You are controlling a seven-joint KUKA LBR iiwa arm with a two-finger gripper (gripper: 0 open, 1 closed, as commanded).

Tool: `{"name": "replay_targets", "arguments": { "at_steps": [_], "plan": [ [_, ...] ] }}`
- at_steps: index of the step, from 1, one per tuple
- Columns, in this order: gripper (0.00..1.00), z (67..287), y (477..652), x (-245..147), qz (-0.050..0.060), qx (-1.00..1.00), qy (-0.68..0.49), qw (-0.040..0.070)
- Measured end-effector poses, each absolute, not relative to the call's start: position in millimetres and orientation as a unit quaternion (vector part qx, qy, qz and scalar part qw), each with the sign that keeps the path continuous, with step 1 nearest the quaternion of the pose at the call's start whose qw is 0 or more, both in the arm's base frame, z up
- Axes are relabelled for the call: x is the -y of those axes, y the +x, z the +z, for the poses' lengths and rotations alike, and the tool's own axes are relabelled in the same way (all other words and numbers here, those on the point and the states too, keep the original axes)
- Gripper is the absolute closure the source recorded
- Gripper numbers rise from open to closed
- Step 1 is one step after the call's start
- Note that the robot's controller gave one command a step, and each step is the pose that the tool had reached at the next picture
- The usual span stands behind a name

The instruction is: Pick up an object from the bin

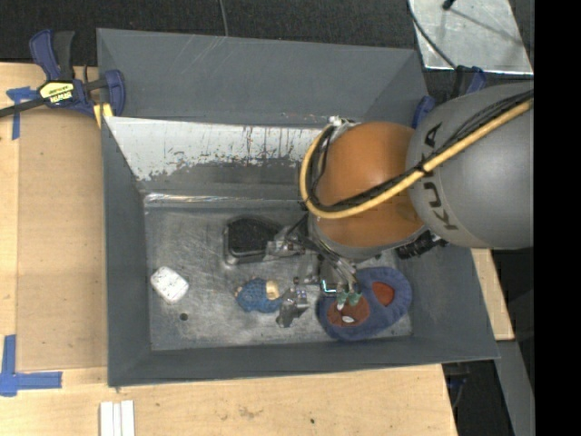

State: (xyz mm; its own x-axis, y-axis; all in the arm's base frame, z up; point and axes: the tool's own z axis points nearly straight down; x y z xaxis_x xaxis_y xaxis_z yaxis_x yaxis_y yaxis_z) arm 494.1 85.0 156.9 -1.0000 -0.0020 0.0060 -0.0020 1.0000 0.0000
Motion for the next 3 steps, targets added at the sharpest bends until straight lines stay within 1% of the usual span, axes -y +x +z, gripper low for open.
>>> {"name": "replay_targets", "arguments": {
  "at_steps": [1,2,3],
  "plan": [
    [0.00,118.5,548.9,-96.2,-0.005,1.000,-0.023,-0.018],
    [1.00,114.7,547.2,-95.1,-0.003,1.000,-0.024,-0.012],
    [0.00,109.4,541.3,-95.7,-0.002,1.000,-0.023,-0.003]
  ]
}}
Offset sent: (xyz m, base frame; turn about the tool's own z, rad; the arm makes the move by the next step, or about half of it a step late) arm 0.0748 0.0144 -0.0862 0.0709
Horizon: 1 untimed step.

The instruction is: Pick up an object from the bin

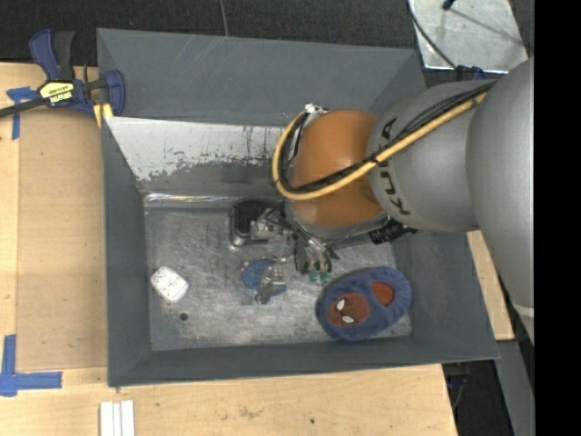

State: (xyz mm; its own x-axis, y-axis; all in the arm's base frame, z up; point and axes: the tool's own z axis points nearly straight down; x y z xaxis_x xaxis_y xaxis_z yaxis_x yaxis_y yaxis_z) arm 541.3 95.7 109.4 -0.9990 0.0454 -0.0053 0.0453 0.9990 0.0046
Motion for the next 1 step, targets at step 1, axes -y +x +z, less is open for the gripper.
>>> {"name": "replay_targets", "arguments": {
  "at_steps": [1],
  "plan": [
    [1.00,109.0,542.8,-94.2,0.001,-1.000,0.024,0.004]
  ]
}}
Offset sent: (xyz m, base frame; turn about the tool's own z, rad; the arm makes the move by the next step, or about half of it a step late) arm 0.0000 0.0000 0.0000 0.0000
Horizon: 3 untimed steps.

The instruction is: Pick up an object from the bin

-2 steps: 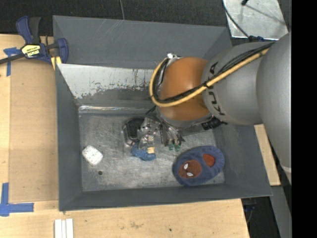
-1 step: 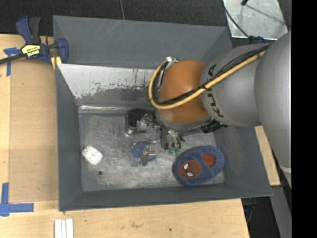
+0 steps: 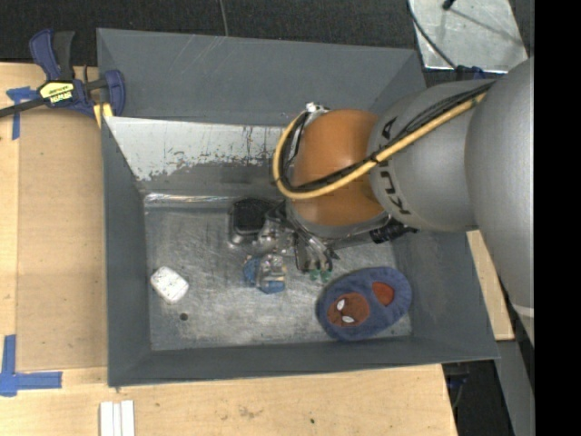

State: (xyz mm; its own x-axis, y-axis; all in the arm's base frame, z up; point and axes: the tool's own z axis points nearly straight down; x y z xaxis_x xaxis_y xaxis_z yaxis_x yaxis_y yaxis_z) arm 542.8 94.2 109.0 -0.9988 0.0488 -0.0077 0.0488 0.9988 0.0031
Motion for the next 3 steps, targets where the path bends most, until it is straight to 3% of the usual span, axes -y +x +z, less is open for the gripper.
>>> {"name": "replay_targets", "arguments": {
  "at_steps": [1,2,3],
  "plan": [
    [1.00,190,527.6,-87,0.001,-0.996,0.090,0.005],
    [0.00,186,526.5,-87,0.000,-0.996,0.090,0.001],
    [0.00,127,592.2,-48,-0.001,-0.978,0.208,0.001]
  ]
}}
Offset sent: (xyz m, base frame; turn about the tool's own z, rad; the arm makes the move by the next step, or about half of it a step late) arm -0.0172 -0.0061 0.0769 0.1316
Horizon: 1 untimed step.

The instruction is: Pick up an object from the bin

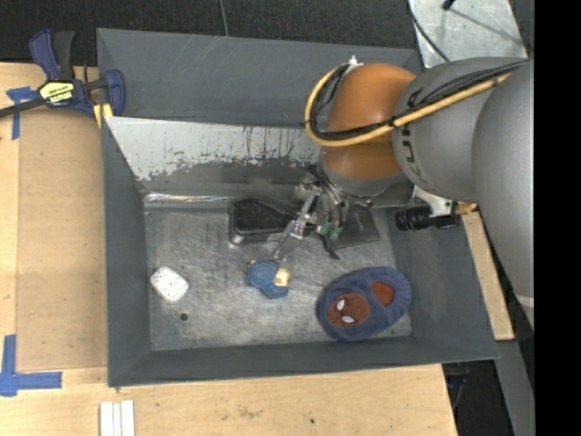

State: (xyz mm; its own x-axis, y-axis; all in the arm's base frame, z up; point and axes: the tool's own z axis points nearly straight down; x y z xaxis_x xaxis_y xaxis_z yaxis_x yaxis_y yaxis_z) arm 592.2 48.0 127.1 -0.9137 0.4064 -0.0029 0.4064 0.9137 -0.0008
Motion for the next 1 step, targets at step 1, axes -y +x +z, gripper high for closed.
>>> {"name": "replay_targets", "arguments": {
  "at_steps": [1],
  "plan": [
    [0.00,74.5,607.7,-44.0,0.000,-0.980,0.199,0.003]
  ]
}}
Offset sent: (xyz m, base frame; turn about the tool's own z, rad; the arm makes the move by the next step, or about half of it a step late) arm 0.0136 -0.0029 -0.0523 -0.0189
